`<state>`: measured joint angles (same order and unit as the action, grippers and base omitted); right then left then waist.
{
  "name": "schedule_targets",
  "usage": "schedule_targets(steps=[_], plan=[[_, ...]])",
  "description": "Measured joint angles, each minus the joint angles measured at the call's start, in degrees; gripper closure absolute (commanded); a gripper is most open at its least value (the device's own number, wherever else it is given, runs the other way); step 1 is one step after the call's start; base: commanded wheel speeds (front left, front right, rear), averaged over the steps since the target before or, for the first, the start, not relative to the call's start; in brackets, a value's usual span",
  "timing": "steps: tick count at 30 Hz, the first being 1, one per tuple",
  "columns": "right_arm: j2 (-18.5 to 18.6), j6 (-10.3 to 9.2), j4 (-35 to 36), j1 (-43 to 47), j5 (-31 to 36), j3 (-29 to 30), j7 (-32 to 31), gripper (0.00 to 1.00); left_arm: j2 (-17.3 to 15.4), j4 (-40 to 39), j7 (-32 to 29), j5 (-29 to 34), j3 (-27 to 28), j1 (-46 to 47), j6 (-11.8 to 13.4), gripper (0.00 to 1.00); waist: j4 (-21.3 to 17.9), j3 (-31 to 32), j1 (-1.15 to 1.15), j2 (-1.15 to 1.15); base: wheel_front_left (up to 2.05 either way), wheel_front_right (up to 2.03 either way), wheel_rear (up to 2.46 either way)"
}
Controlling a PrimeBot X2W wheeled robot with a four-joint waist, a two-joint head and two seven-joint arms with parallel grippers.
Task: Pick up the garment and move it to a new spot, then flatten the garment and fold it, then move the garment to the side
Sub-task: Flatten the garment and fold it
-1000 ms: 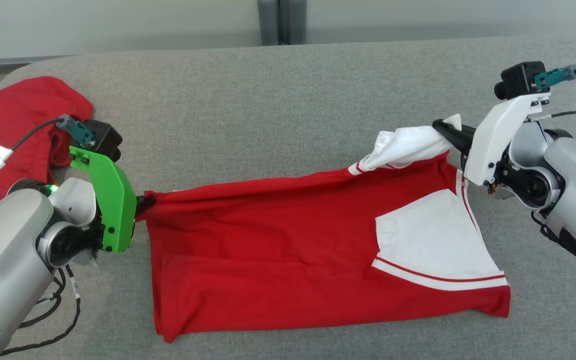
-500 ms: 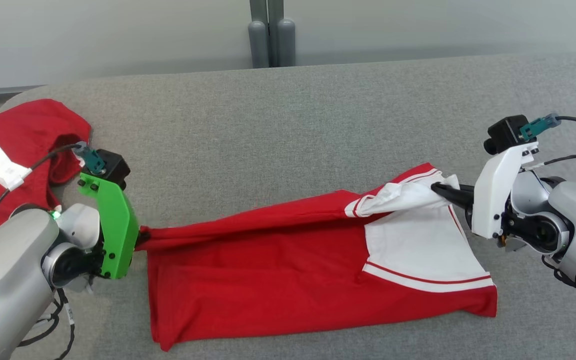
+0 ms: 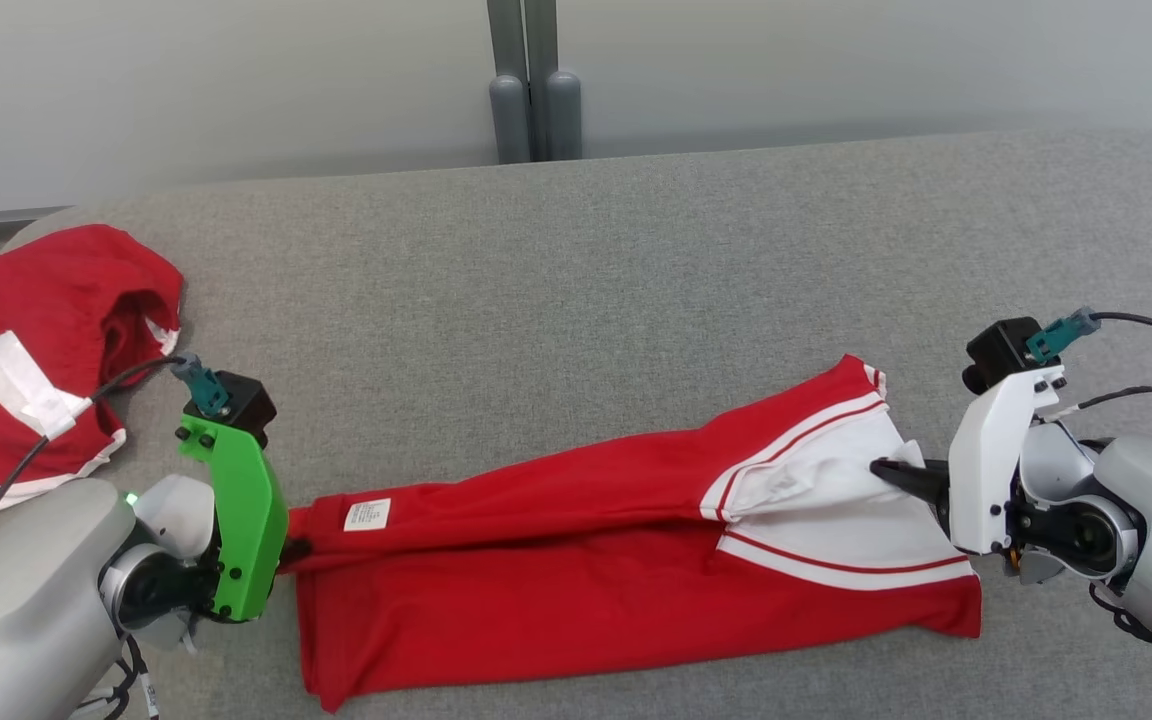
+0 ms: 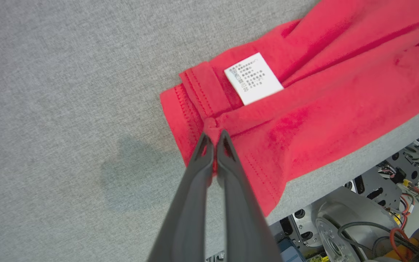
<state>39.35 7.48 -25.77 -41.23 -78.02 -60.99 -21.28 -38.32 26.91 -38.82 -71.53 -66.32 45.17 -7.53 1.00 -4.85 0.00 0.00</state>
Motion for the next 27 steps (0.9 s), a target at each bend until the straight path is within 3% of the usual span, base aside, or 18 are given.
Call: schedule_targets(steps=[1, 2, 10, 19, 25, 27], plan=[[-0.16, 0.0, -0.16, 0.3, 0.0, -0.1, -0.01, 0.0, -0.01, -0.02, 0.0, -0.04, -0.22, -0.29, 0.0, 0.41, -0.02, 0.14, 0.0, 0.0, 0.0, 0.0, 0.0], [-0.33, 0.0, -0.33, 0.54, 0.0, -0.14, -0.09, 0.0, -0.01, -0.07, 0.0, -0.05, -0.33, -0.49, 0.0, 0.0, -0.03, 0.27, 0.0, 0.0, 0.0, 0.0, 0.0], [-0.54, 0.0, -0.21, 3.0, -0.65, 0.32, 0.85, 0.0, -1.36, -0.67, 1.42, -0.87, -0.38, -1.52, 0.0, 0.0, 0.04, 2.04, 0.0, 0.0, 0.0, 0.0, 0.0], [1.78, 0.0, 5.65, 5.53, -0.25, 6.65, 16.55, 0.0, -4.52, -6.64, 13.1, 1.02, 3.66, -1.19, 0.01, 0.0, 0.66, 4.5, 0.0, 0.0, 0.0, 0.0, 0.0], [2.32, 0.0, 7.72, 9.0, 3.19, 11.45, 32.18, 0.0, -7.51, -12.24, 27.88, 7.36, 7.31, -2.52, 5.01, 0.0, 0.99, 5.08, 0.0, 0.0, 0.0, 0.0, 0.0], [1.94, 0.0, 7.36, 10.11, 4.37, 12.92, 34.4, 0.0, -8.23, -13.84, 31.59, 8.56, 7.98, -4.0, 7.03, 0.0, 1.02, 5.2, 0.0, 0.0, 0.0, 0.0, 0.0]])
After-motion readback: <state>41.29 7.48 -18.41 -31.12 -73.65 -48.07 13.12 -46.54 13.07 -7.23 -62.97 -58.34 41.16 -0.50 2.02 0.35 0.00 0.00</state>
